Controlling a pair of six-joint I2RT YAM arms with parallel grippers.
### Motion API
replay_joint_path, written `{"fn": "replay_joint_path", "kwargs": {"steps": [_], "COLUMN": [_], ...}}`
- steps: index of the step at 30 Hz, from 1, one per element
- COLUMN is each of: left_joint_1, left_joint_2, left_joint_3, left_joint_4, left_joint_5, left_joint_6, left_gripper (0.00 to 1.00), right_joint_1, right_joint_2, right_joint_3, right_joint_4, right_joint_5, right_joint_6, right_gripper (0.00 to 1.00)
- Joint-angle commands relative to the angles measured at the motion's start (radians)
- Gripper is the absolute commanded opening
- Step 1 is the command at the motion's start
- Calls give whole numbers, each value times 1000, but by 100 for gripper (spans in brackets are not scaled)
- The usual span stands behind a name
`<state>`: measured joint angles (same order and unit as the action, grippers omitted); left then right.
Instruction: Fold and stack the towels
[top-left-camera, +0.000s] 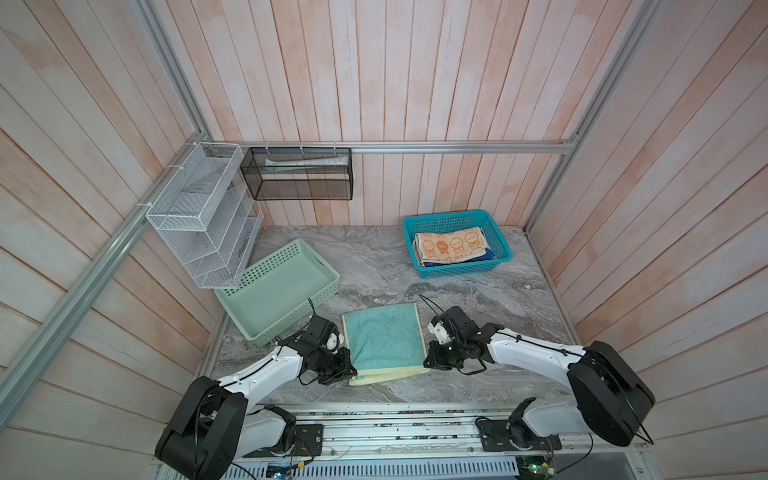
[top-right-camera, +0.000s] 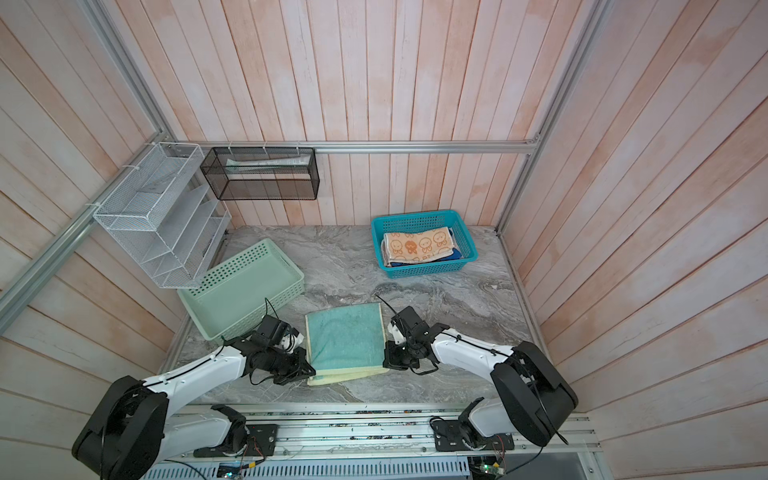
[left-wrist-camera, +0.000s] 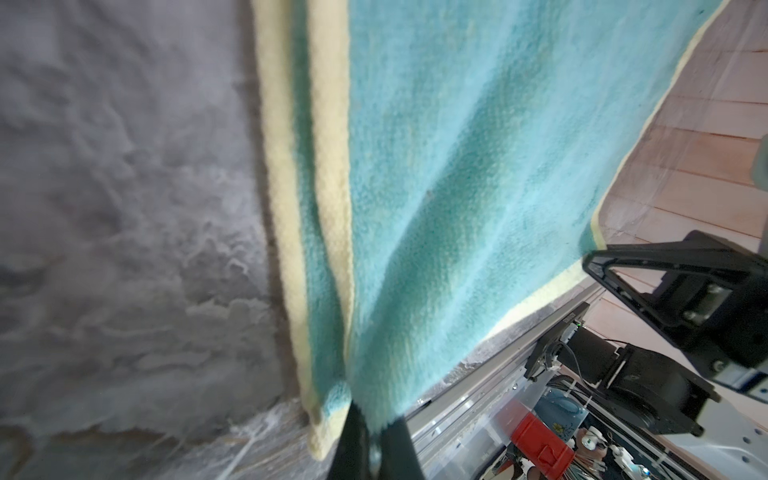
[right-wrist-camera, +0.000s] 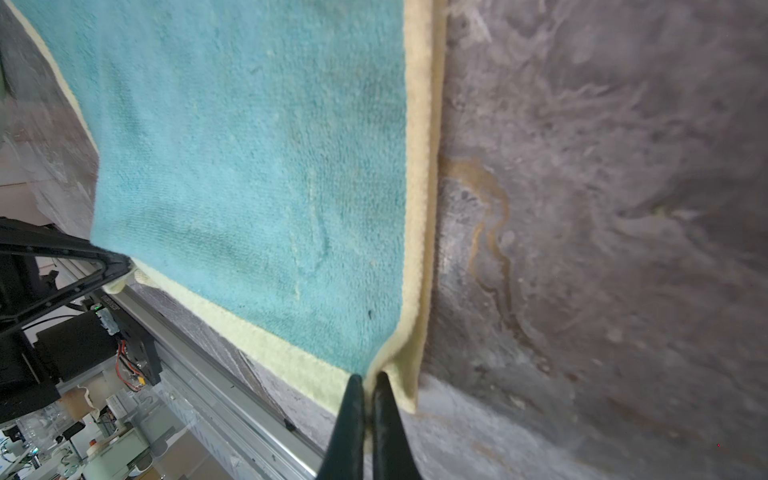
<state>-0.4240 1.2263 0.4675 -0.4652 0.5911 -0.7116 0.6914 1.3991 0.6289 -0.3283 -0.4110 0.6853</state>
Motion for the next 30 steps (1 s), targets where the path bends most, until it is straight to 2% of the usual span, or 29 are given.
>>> {"fn": "replay_joint_path", "kwargs": {"steps": [1,6,10,14,15,17,19,21,24,30], "left_joint_1": [-2,-24,-68,-129,-141,-143,-142,-137,-114,-104], "left_joint_2": [-36,-111,-134,-116,-109,-106,-115,-119,-98,4], "left_joint_3": [21,72,18,-48,-47,-24,11,31,42,55], "left_joint_4": [-52,-159,-158,-96,-104,-150,-200,-209,-171,-17], "left_joint_5": [-25,-59,-49,-37,-44,-79,-128,-150,-155,-136], "left_joint_6": [-12,-36,-95,-171,-174,-161,-142,-133,-113,-70], "left_gripper": [0,0,1,28,35,47,54,55,54,39], "right_joint_1": [2,0,1,3,5,7,4,-7,-38,-71], "right_joint_2": [3,-62,-100,-66,-52,-50,-71,-83,-72,65], "right_joint_3": [7,66,11,-61,-61,-40,-4,29,57,166], "right_joint_4": [-37,-146,-126,-77,-86,-136,-183,-208,-196,-118], "right_joint_5": [12,44,5,-57,-63,-44,4,48,66,150], "right_joint_6": [-24,-46,-20,-23,-33,-58,-81,-97,-119,-200], "right_gripper": [0,0,0,0,3,29,44,48,48,47]}}
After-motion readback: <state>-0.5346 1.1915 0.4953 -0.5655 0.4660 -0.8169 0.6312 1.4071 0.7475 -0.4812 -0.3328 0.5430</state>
